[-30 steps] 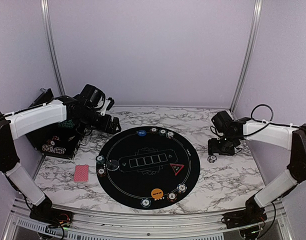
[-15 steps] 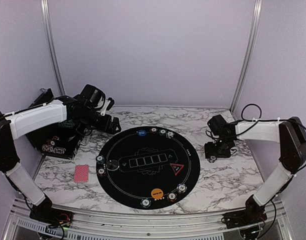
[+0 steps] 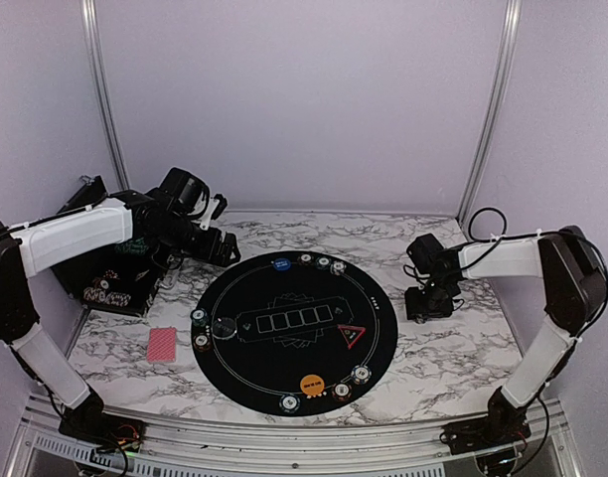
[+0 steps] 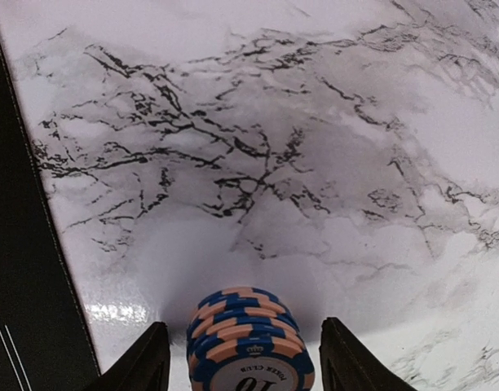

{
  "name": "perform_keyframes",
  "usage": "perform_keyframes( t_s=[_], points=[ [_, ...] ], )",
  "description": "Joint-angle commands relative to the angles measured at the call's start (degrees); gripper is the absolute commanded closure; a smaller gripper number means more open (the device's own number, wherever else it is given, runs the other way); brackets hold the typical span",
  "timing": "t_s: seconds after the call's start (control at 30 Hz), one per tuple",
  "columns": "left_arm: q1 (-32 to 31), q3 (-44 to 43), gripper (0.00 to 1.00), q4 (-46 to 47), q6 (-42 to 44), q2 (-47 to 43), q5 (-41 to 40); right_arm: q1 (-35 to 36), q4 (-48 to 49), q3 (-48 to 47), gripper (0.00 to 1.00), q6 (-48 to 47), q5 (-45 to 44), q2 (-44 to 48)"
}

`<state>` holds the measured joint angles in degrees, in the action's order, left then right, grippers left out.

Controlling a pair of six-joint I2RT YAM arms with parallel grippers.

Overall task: Distribute texas hold em gaming equipment
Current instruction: Pick up the pile of poker chips from the center of the board.

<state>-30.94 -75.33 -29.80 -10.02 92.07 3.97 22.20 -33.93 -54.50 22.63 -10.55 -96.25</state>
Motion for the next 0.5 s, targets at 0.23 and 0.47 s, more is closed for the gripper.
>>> perform_keyframes(
  t_s=[0.23, 0.47],
  points=[
    [0.4, 0.5, 0.01, 0.2, 0.4, 0.8, -0.6, -0.7, 0.0, -0.7, 0.46, 0.4, 0.9, -1.8],
    [0.3, 0.5, 0.01, 0.2, 0.3, 0.8, -0.4, -0.7, -1.2, -0.2, 0.48, 0.9, 0.8, -1.2]
  ],
)
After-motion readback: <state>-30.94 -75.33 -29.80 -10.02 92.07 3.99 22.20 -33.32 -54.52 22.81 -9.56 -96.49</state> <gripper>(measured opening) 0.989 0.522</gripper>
